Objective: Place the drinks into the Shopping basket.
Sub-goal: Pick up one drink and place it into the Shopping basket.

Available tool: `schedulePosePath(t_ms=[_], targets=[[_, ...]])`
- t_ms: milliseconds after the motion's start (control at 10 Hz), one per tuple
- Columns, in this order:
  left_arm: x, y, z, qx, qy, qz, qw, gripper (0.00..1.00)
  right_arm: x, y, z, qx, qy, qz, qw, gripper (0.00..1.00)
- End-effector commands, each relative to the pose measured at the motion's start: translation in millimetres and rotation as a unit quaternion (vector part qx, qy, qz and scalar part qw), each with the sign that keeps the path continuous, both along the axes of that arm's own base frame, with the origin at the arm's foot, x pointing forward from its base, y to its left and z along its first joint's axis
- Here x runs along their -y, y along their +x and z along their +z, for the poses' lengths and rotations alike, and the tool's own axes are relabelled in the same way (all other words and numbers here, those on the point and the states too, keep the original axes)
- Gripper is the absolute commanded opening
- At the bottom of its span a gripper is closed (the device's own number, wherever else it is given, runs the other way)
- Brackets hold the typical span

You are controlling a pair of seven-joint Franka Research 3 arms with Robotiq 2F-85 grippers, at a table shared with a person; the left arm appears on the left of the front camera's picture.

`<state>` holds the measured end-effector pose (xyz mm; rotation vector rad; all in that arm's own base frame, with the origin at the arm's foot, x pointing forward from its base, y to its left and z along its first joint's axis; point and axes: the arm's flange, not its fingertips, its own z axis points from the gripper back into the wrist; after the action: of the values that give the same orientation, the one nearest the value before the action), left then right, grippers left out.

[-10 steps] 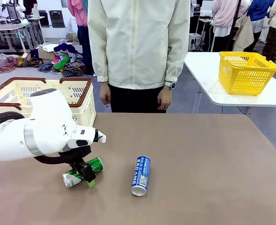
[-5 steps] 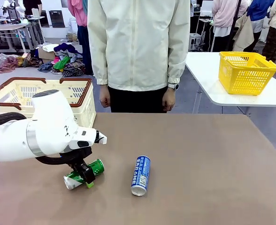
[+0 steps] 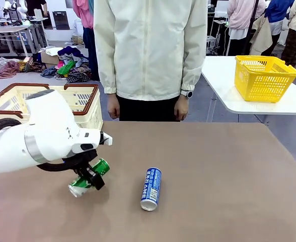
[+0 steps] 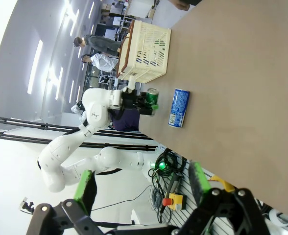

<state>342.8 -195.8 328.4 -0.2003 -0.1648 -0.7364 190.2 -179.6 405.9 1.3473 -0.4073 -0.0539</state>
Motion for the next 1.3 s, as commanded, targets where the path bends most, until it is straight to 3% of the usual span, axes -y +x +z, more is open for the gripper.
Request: schedulePosePath(t_ms=[0, 200, 300, 400, 500, 600, 700, 1100, 1200], targets=[[-55.1, -61.6, 59.6, -0.011, -0.030, 0.031, 0.999, 0.00, -0.1, 1.9, 6.4, 0.002, 0.007, -0.005, 1.000, 1.00], [-77.2, -80.1, 133.7, -0.052, -0.028, 0.079, 0.995, 0.00, -0.1, 1.9, 6.4, 0.002, 0.007, -0.005, 1.000, 1.00], [-84.3, -91.7, 165.3, -0.066, -0.045, 0.129, 0.988, 0.00, -0.1, 1.9, 6.4, 0.002, 0.007, -0.005, 1.000, 1.00], [-92.2, -104.2, 189.0, -0.054, -0.064, 0.193, 0.978, 0.00, -0.1, 1.9, 6.4, 0.002, 0.007, -0.005, 1.000, 1.00], [-98.7, -113.4, 199.8, -0.058, -0.090, 0.239, 0.965, 0.00, -0.1, 1.9, 6.4, 0.002, 0.007, -0.005, 1.000, 1.00], [-105.9, -124.1, 203.7, -0.037, -0.125, 0.226, 0.965, 0.00, -0.1, 1.9, 6.4, 0.002, 0.007, -0.005, 1.000, 1.00], [-100.7, -102.6, 184.2, -0.062, -0.063, 0.184, 0.979, 0.00, -0.1, 1.9, 6.4, 0.002, 0.007, -0.005, 1.000, 1.00], [-100.4, -109.8, 187.6, -0.068, -0.070, 0.199, 0.975, 0.00, -0.1, 1.9, 6.4, 0.002, 0.007, -0.005, 1.000, 1.00], [-115.0, -65.9, 212.8, -0.081, -0.092, 0.274, 0.954, 0.00, -0.1, 1.9, 6.4, 0.002, 0.007, -0.005, 1.000, 1.00]])
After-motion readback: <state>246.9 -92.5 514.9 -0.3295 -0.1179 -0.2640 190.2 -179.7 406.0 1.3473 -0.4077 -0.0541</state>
